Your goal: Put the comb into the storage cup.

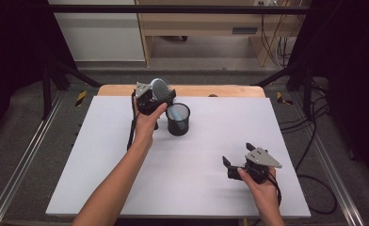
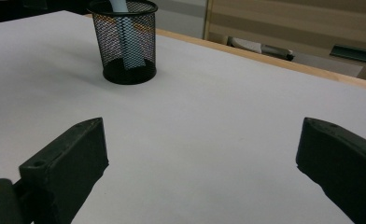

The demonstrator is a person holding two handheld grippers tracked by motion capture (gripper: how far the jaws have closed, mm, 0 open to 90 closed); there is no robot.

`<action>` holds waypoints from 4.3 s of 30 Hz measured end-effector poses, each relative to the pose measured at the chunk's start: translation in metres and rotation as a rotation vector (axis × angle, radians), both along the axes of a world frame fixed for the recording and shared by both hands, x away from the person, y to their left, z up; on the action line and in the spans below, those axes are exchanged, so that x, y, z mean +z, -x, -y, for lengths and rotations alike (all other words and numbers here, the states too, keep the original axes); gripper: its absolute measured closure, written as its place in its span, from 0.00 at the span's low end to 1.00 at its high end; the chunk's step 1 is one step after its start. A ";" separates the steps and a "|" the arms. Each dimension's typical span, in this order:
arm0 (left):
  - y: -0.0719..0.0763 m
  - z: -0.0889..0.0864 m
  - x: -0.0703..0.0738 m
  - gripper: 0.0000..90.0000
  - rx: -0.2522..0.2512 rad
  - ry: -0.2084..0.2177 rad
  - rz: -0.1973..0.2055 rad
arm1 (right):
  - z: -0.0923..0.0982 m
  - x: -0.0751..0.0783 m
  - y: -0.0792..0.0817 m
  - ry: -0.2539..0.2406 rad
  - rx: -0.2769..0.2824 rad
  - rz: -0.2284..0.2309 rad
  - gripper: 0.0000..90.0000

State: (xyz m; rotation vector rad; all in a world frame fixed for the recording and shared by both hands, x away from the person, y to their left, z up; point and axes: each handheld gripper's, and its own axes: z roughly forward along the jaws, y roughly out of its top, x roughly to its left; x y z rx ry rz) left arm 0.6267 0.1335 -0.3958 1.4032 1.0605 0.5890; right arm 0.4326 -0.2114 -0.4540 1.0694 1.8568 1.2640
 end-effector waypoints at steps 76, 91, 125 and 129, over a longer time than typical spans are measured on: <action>0.019 -0.010 0.002 0.03 -0.028 -0.047 0.043 | -0.002 0.000 0.000 0.003 0.019 -0.006 0.02; 0.031 -0.016 0.000 0.03 -0.029 -0.055 0.044 | -0.004 0.000 0.001 0.008 0.026 -0.003 0.02; 0.047 -0.019 0.001 0.03 -0.042 -0.076 0.050 | -0.005 -0.001 -0.001 0.003 0.029 -0.028 0.03; 0.051 -0.019 0.002 0.03 -0.039 -0.085 0.040 | -0.005 -0.001 -0.001 0.004 0.028 -0.028 0.04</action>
